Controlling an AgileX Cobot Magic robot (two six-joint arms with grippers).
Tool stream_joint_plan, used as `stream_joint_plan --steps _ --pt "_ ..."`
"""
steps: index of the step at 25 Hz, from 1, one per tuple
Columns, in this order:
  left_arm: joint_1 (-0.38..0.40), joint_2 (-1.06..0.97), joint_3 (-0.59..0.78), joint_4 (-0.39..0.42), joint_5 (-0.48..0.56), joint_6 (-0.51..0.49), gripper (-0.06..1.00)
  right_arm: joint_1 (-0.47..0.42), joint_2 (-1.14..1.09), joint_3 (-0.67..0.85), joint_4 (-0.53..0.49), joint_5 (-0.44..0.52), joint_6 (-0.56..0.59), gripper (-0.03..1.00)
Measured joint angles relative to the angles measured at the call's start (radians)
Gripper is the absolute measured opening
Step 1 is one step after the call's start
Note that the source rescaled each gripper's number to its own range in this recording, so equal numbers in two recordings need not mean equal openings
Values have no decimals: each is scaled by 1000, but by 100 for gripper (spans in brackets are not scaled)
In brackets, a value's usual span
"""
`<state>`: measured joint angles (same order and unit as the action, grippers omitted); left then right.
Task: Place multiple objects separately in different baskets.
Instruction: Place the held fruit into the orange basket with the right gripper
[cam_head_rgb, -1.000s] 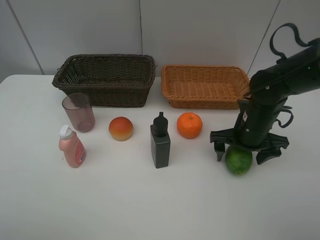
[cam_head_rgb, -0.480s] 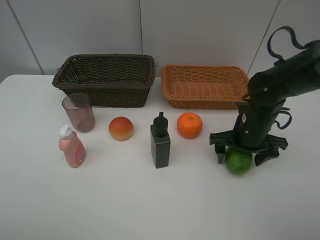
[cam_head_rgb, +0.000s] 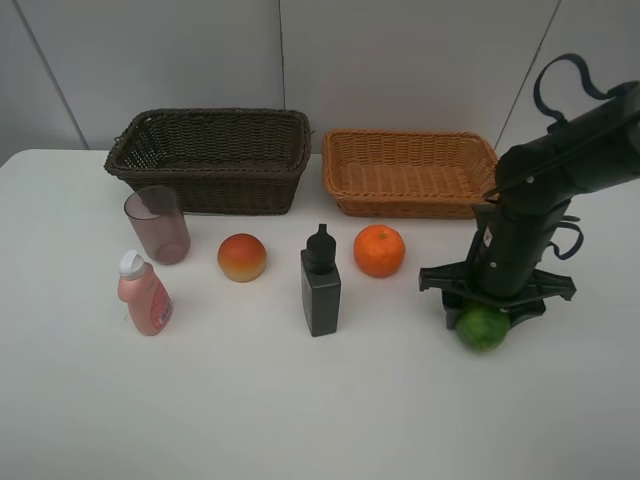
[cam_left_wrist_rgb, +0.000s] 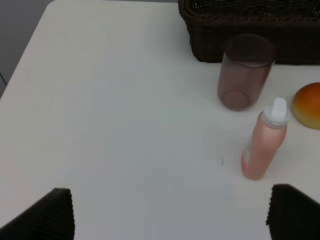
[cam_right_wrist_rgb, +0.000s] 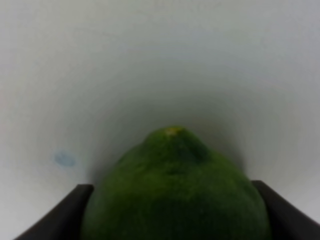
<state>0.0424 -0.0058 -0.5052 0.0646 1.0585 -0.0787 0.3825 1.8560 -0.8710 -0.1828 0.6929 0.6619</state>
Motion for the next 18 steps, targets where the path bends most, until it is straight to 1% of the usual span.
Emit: stream_joint_plan --steps 7,18 --pt "0 0 0 0 0 0 100 0 0 0 0 -17 0 42" --pt "0 0 0 0 0 0 100 0 -17 0 -2 -4 -15 42"
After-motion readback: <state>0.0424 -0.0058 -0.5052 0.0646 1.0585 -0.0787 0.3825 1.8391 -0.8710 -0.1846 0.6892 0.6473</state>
